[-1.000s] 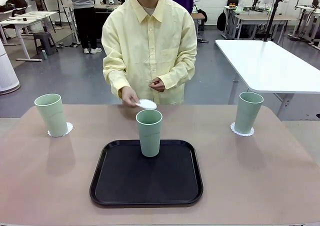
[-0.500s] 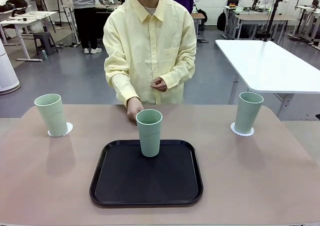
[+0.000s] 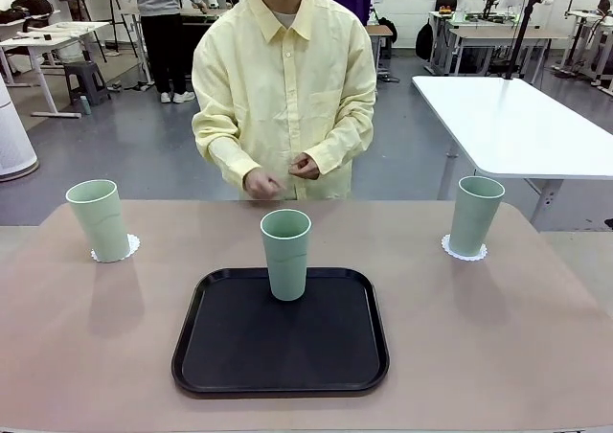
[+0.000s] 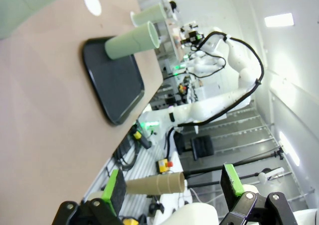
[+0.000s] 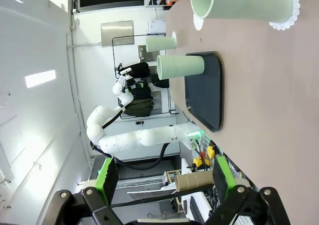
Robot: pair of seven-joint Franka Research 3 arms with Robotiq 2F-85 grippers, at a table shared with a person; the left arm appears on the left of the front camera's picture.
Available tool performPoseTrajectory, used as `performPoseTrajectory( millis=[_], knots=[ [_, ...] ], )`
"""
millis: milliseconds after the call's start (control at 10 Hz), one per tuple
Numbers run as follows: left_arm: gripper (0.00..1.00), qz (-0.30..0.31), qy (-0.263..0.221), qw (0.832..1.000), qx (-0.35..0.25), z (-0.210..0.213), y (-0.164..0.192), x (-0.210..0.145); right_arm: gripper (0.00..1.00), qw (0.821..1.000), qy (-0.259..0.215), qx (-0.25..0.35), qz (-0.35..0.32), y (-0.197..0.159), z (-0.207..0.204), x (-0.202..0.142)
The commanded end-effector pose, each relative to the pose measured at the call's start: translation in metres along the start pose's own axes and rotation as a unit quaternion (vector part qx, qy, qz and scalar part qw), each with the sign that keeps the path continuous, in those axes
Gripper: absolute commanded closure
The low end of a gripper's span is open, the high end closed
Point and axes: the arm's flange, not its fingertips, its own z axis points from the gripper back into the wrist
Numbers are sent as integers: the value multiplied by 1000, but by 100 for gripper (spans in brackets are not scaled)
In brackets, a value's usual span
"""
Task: Place coasters on the table and set cups on them.
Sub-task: Take one Reusable plastic cup from the Flat Tray and place it on a coaster set by the human.
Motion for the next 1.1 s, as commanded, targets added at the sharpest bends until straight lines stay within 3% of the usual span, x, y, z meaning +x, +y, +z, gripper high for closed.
performPoseTrajectory(
  millis=[0, 800, 1000],
  knots=[
    [0, -2, -2, 1000, -1, 1, -3, 0, 0, 1000, -1, 0, 1, 1, 0, 0],
    [0, -2, -2, 1000, -1, 1, -3, 0, 0, 1000, 0, 0, 0, 0, 0, 0],
    [0, -2, -2, 1000, -1, 1, -3, 0, 0, 994, 48, -68, 75, 45, -13, -6]
  ],
)
